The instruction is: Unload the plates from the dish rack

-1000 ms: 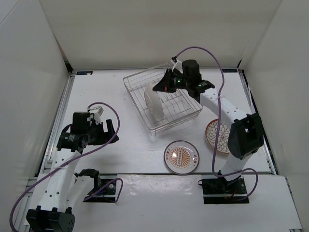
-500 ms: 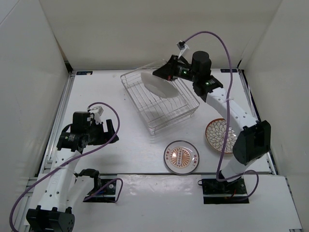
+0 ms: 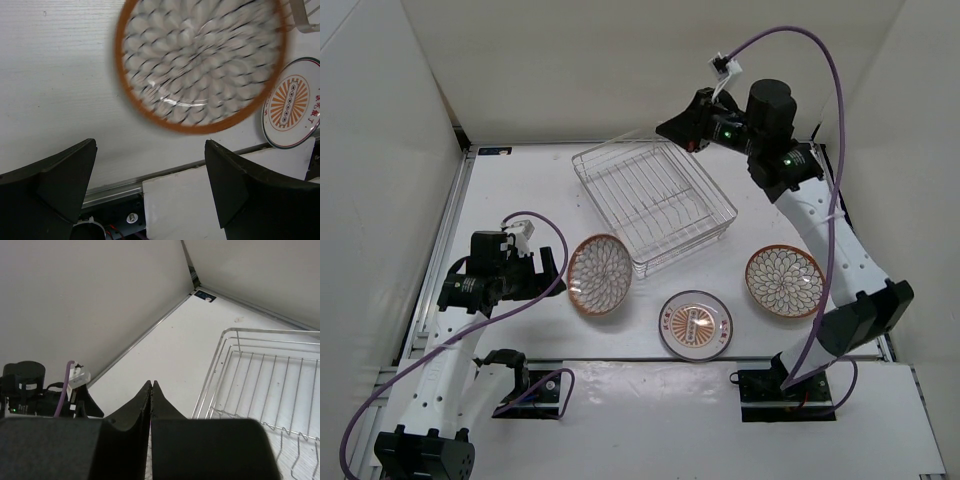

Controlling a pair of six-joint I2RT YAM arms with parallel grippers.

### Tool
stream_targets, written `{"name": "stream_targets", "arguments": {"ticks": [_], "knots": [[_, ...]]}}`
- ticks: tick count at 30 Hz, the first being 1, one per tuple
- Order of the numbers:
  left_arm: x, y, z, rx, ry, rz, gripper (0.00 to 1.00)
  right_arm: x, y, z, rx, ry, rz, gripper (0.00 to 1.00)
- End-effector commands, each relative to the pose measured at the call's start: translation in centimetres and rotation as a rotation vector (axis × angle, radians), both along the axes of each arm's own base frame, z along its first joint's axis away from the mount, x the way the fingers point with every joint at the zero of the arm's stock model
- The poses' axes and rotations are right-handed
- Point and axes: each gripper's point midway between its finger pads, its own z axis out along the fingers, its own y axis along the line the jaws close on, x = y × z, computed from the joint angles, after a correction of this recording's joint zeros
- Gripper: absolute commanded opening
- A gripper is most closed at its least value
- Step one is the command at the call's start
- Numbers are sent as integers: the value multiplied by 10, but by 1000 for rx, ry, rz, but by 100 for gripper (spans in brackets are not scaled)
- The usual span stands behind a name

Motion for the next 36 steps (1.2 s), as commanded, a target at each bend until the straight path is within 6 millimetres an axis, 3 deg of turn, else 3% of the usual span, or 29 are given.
{"name": "stream_targets", "arguments": {"ticks": [1,3,4,5,6,7,9,15,22,23,29,32,33,36], "knots": [[-1,-2,4,-11,-9,-8,100,2,-10,-41,-117,65,-34,0],[-1,-1,3,-10,-9,-6,100,1,-11,-61,-133,111,-32,0],[-1,-1,3,-12,-9,-6,100,0,-12,-91,-154,159,-38,0],[-1,-2,2,-13,-9,-9,100,-1,-11,-100,-153,178,-35,0],[0,-2,1,-13,-4,-10,100,-5,-11,-96,-137,154,-30,0],[0,-3,1,-18,5,-14,100,-7,-13,-118,-150,193,-36,0],[-1,-3,-2,-18,27,-15,100,-12,-15,-121,-147,198,-33,0],[-2,-6,-12,-25,94,-28,100,-35,-13,-158,-175,294,40,11],[-7,-9,-32,-18,250,-5,100,-73,-16,-157,-158,303,136,17],[-11,-14,-40,0,298,-24,100,-79,-18,-164,-162,312,138,18],[-15,-12,-57,92,346,-4,100,-113,-20,-159,-103,287,217,20],[-17,-17,-67,80,354,23,100,-131,-19,-166,-101,321,268,20],[-13,-20,-68,67,338,38,100,-136,-20,-180,-113,355,271,20],[-24,-22,-101,99,372,76,100,-147,-23,-186,-115,350,275,20]]}}
